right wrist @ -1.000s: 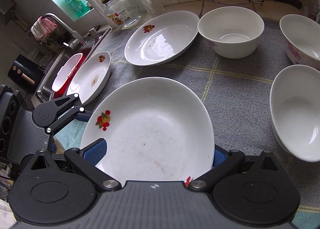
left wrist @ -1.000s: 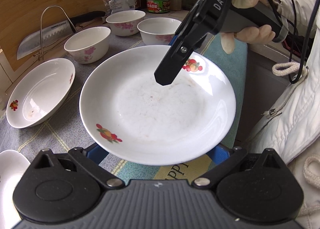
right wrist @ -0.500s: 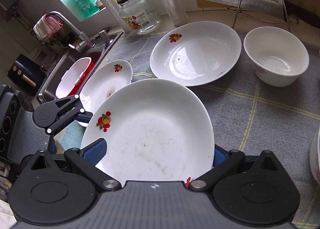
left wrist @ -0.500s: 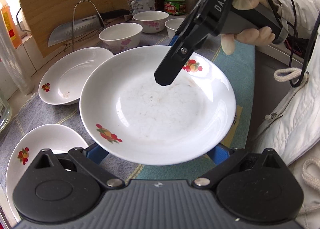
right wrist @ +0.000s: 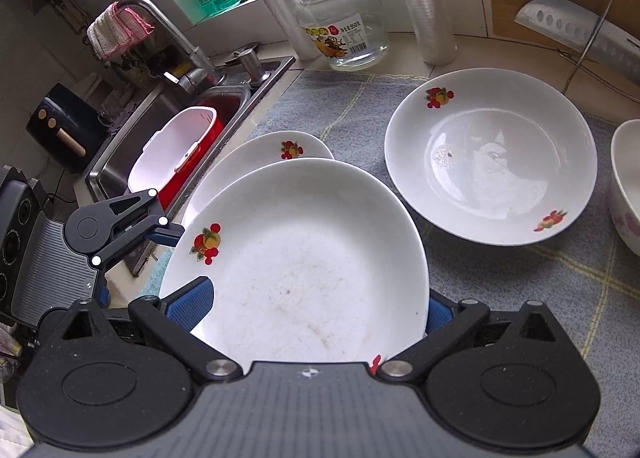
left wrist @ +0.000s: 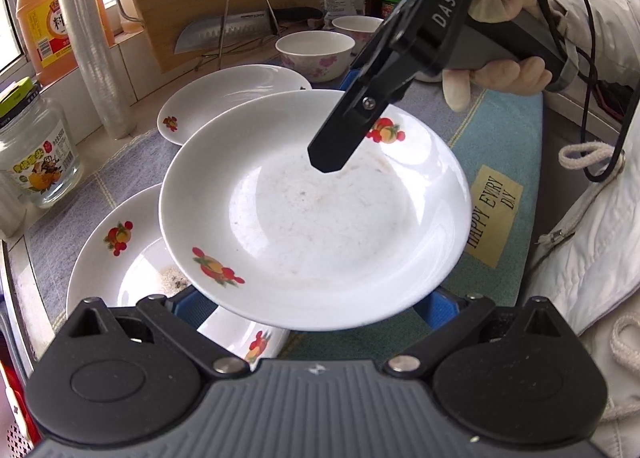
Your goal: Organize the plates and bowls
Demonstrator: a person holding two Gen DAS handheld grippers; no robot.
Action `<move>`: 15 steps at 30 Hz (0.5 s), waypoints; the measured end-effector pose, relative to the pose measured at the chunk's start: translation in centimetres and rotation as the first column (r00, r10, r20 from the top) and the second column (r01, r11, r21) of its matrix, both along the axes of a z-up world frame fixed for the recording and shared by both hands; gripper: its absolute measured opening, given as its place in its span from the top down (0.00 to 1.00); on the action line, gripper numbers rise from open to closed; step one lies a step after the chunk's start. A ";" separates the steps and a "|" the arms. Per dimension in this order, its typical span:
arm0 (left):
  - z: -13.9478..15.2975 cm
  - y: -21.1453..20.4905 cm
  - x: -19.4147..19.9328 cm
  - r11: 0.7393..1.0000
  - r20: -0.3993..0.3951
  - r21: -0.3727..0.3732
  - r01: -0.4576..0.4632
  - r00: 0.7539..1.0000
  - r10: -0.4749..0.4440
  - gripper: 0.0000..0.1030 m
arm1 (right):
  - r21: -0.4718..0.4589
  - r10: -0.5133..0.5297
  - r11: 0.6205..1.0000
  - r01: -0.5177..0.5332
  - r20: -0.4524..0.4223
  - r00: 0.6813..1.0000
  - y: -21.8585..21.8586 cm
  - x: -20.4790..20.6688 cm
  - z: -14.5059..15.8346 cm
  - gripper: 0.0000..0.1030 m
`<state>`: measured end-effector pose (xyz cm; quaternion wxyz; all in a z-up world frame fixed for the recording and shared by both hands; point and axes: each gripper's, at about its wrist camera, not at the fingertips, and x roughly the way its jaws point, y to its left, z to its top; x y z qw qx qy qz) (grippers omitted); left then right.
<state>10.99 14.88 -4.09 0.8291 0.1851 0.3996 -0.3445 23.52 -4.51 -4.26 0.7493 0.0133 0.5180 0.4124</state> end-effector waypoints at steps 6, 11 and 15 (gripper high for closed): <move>-0.2 1.9 0.4 0.999 0.001 -0.004 -0.040 0.999 0.040 0.02 | -0.010 0.039 0.999 -0.038 0.007 0.999 2.9 0.7 -0.2 0.00; -0.4 3.1 0.7 0.998 -0.004 -0.016 -0.065 0.998 0.064 0.02 | -0.024 0.062 0.998 -0.062 0.004 0.998 4.8 1.4 -0.6 0.00; -0.6 3.8 0.9 0.996 -0.009 -0.021 -0.084 0.996 0.083 0.02 | -0.030 0.073 0.997 -0.073 -0.004 0.997 5.9 1.8 -0.9 0.00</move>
